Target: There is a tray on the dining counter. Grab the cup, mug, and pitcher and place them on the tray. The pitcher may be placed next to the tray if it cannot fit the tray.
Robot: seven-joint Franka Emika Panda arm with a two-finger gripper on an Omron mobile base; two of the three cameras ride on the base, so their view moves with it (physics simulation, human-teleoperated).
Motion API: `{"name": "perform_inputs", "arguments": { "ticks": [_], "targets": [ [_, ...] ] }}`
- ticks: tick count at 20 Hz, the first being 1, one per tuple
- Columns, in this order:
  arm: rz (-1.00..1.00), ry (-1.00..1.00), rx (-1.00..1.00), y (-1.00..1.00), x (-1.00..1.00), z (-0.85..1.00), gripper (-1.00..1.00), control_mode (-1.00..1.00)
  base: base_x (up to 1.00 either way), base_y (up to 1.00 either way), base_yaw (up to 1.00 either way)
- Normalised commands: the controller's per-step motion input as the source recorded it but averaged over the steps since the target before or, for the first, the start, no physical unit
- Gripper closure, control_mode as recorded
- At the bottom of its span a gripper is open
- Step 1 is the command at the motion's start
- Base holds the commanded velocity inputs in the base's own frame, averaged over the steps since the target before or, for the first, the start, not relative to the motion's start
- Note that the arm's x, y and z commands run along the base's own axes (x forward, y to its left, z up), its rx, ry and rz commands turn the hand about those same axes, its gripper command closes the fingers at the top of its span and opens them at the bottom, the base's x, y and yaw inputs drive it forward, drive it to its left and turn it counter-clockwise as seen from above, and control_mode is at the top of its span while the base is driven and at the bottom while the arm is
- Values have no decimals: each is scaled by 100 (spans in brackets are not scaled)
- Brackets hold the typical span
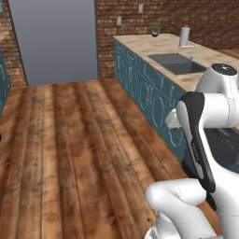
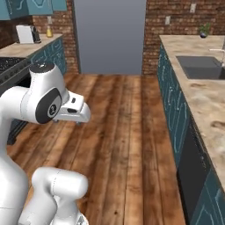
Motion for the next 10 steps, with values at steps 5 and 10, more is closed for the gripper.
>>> {"name": "perform_inputs", "arguments": {
  "ticks": [5,10],
  "targets": [
    [0,0,0,0,0,0,-100,100,100,12,0],
    [0,0,0,0,0,0,-100,100,100,11,0]
  ]
}}
